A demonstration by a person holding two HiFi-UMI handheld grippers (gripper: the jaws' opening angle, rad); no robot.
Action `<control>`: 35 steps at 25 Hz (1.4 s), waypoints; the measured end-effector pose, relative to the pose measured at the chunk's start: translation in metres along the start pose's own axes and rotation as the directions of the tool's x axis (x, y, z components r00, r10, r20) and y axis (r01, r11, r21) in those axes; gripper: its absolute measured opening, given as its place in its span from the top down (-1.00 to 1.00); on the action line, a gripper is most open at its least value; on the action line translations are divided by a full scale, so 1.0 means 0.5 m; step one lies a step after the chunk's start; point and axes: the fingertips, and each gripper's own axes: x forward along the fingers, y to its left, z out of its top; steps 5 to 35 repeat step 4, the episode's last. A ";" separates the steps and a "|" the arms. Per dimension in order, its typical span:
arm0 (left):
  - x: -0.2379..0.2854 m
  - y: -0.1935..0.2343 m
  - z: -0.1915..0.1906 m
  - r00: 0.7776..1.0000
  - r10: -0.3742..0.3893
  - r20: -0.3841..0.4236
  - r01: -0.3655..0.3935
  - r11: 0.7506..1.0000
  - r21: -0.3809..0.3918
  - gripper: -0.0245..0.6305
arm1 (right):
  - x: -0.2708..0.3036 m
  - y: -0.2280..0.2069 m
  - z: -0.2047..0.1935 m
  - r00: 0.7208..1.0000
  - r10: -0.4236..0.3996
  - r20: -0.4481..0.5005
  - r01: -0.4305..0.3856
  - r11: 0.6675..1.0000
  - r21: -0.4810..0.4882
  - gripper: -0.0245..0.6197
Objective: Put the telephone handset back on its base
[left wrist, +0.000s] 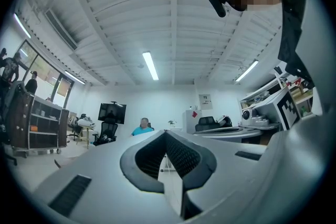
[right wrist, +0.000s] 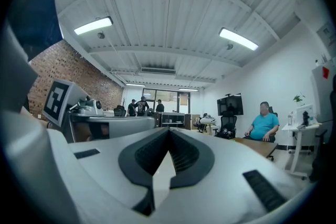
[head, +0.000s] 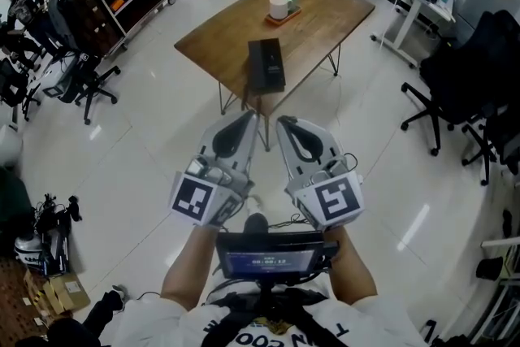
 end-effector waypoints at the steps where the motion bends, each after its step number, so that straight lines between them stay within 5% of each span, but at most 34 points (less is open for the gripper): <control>1: -0.002 0.000 0.002 1.000 0.002 0.000 -0.002 1.000 0.003 0.97 | -0.001 0.002 0.001 1.000 0.001 0.000 -0.001 1.000 -0.001 0.93; 35: -0.008 -0.001 0.008 1.000 0.006 0.001 -0.006 1.000 0.007 0.97 | -0.005 0.010 0.004 1.000 0.004 0.006 -0.004 1.000 -0.005 0.93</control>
